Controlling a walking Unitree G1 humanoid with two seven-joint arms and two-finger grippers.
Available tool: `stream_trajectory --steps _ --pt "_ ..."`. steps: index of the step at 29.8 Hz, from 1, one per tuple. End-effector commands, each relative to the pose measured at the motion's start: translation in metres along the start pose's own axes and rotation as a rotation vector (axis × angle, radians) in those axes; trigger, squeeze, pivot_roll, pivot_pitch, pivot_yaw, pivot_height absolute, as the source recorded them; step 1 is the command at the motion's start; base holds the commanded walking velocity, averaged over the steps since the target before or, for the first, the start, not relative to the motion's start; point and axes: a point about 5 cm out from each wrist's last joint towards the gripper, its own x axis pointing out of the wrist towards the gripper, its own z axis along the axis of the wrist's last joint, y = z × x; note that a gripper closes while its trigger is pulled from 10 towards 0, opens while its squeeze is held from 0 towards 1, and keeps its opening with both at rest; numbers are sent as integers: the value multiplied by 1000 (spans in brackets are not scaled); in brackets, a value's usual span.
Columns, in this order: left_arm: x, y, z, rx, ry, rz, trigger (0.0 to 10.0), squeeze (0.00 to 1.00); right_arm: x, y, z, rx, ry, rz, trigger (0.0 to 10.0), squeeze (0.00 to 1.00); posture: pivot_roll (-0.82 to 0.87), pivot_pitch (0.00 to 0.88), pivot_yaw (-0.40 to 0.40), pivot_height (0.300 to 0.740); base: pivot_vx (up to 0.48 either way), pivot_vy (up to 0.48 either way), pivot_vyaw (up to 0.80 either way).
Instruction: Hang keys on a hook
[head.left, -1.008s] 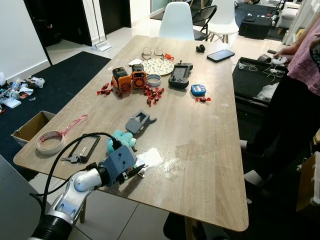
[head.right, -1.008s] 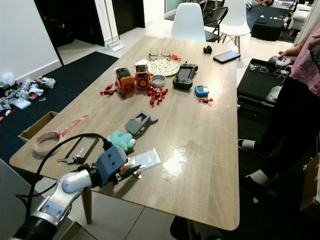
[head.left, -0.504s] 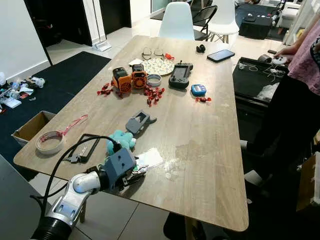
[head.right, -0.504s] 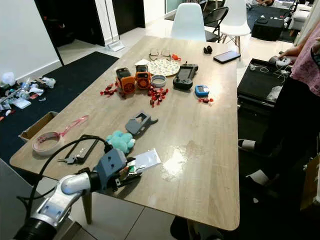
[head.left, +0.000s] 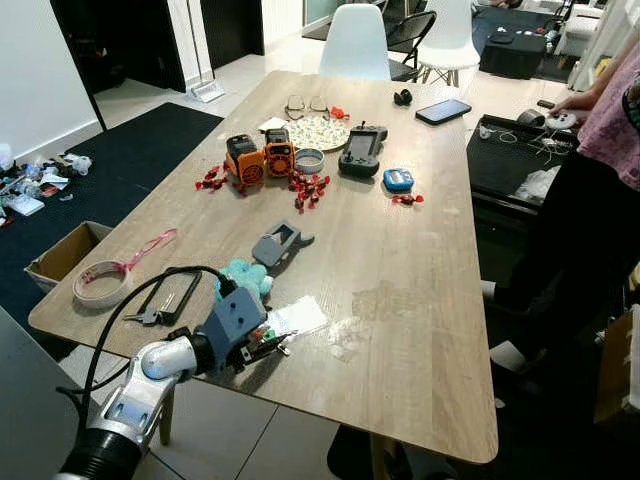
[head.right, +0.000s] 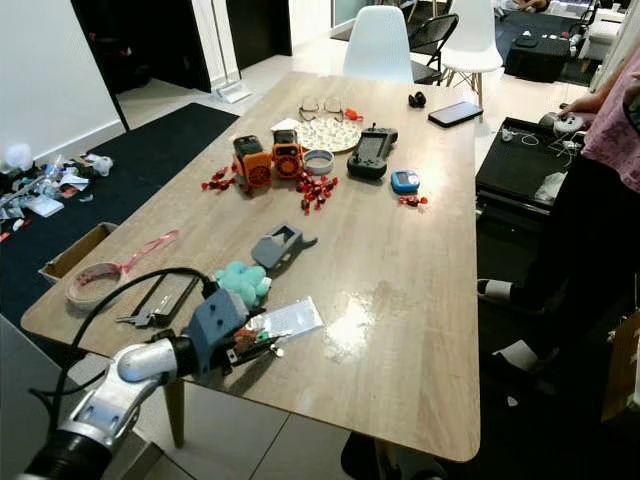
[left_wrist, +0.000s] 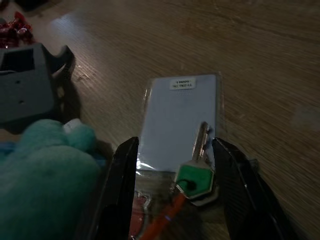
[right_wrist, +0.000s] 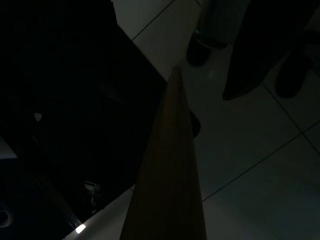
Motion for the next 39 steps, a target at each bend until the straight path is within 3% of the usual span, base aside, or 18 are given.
stream_trajectory --steps 1,17,27,28,31,32,33,35,36,39 --pt "-5 4 -4 8 21 2 10000 0 -2 2 -5 8 17 1 10000 0 34 78 21 740 0 0 0" --pt "-24 18 -8 30 70 -82 10000 0 -2 1 -5 8 17 1 10000 0 34 78 21 740 0 0 0" --pt "-28 20 -11 29 90 -94 10000 0 -2 2 -6 8 16 2 10000 0 35 76 20 740 0 0 0" --pt "-28 20 -11 27 91 -99 9137 0 -2 2 -6 7 16 2 10000 0 35 75 19 740 0 0 0" --pt "-28 20 -11 27 91 -99 9137 0 -2 2 -6 7 16 2 10000 0 35 75 19 740 0 0 0" --pt "-28 19 -12 26 93 -102 7373 0 -2 2 -5 7 16 2 10000 0 35 75 19 740 0 0 0" --pt "-29 19 -12 25 95 -106 2118 0 -2 1 -6 6 17 1 10000 0 35 72 19 740 0 0 0" --pt "-29 19 -12 25 96 -109 1804 0 -2 1 -6 6 18 1 10000 0 35 72 19 740 0 0 0" --pt "-30 19 -13 25 98 -110 39 0 -2 1 -6 5 19 2 10000 0 35 71 19 740 0 0 0" --pt "-30 19 -13 24 100 -111 0 0 -2 1 -6 5 19 2 10000 0 36 71 19 740 0 0 0"
